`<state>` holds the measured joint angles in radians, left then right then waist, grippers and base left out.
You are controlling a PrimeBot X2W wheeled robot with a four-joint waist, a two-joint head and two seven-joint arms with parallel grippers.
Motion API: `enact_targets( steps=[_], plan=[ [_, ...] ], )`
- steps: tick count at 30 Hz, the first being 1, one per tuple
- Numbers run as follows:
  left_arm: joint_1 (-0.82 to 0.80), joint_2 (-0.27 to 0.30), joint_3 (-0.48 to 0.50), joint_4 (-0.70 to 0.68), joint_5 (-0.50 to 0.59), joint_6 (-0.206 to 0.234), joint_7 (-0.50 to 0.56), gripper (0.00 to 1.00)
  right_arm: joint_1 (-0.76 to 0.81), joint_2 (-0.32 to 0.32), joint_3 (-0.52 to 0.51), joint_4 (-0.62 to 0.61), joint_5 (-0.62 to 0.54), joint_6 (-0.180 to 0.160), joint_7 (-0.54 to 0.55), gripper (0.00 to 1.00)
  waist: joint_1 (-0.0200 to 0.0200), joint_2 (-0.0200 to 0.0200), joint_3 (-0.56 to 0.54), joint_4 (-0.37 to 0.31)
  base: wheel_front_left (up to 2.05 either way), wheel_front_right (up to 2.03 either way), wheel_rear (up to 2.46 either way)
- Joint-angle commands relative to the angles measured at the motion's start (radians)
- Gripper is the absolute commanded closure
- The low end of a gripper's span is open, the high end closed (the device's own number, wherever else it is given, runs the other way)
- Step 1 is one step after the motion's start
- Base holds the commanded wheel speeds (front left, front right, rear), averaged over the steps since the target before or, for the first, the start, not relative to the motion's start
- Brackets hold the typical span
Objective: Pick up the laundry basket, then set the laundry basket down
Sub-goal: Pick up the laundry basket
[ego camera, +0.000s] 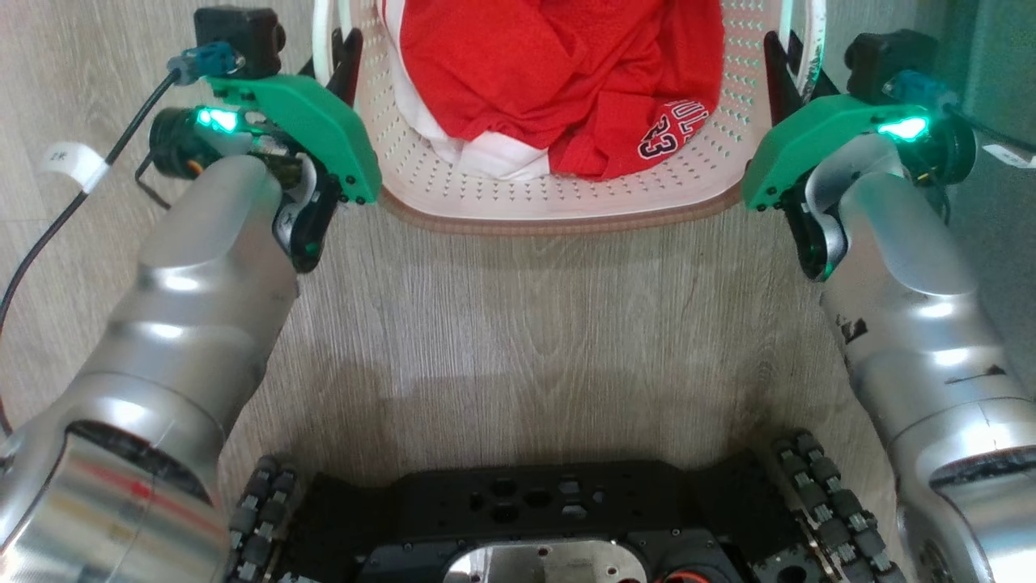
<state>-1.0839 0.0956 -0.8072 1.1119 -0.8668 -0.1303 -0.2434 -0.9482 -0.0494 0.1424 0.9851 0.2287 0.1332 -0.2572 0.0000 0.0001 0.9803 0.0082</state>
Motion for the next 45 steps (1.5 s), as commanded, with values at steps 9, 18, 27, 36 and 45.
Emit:
enact_targets(
  steps=[9,18,27,36,45],
  plan=[
    [0.019,0.045,-0.052,0.017,-0.085,0.000,0.046,1.00,0.023,-0.001,0.005,0.043,-0.012,-0.002,-0.005,1.00,0.0000,-0.0001,-0.054,0.003,0.00,0.00,0.00],
    [0.030,0.056,-0.090,0.007,-0.185,0.000,0.116,1.00,-0.011,-0.001,0.032,0.177,0.009,-0.002,0.002,1.00,0.0000,-0.0001,-0.158,0.010,0.00,0.00,0.00],
    [0.059,0.085,-0.137,0.010,-0.260,0.000,0.202,1.00,-0.003,-0.001,0.132,0.238,0.095,-0.002,0.093,1.00,0.0000,-0.0001,-0.293,0.003,0.00,0.00,0.00],
    [0.113,0.115,-0.174,0.008,-0.346,0.000,0.338,1.00,0.033,-0.001,0.247,0.253,0.198,-0.002,0.270,1.00,0.0000,-0.0001,-0.467,-0.002,0.00,0.00,0.00],
    [0.170,0.136,-0.187,0.012,-0.406,0.000,0.398,1.00,0.062,-0.001,0.286,0.272,0.235,-0.002,0.344,1.00,0.0000,-0.0001,-0.610,-0.013,0.00,0.00,0.00]
  ],
)
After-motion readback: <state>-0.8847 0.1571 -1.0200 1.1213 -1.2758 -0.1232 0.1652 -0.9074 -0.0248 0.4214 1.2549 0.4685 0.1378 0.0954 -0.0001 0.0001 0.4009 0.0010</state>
